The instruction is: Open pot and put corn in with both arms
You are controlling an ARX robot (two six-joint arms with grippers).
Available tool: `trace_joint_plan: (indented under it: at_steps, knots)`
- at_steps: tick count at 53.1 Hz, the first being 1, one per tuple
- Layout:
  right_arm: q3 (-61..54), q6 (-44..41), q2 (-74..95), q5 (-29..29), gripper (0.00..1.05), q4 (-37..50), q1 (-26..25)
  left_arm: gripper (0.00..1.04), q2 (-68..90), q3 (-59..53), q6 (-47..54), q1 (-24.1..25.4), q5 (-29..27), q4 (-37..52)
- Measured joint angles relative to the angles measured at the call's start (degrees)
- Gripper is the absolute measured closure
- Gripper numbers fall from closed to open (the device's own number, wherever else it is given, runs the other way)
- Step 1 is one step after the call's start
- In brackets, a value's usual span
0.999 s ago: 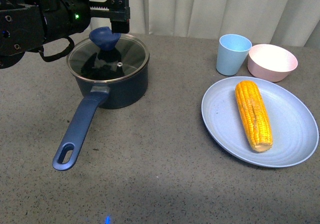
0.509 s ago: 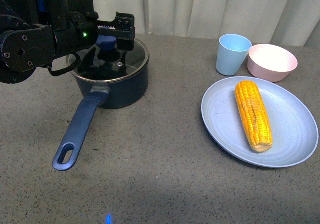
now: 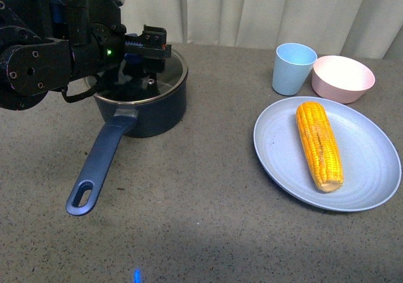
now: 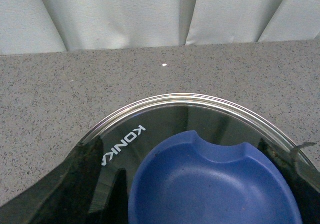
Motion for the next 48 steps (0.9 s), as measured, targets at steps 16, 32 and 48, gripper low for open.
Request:
trace_joint_plan:
  at_steps: [16, 32, 48]
  knots:
    - [0.0, 0.0, 0.0, 0.0, 0.09, 0.0, 0.0, 0.43, -0.4, 0.0, 0.1, -0.2, 0.3, -0.6]
    - [0.0, 0.0, 0.0, 0.0, 0.09, 0.0, 0.0, 0.43, -6.5, -0.6, -1.8, 0.5, 1.5, -2.6]
    - [0.0, 0.0, 0.0, 0.0, 0.09, 0.0, 0.0, 0.43, -10.7, -3.6, -0.4, 9.2, 3.0, 3.1]
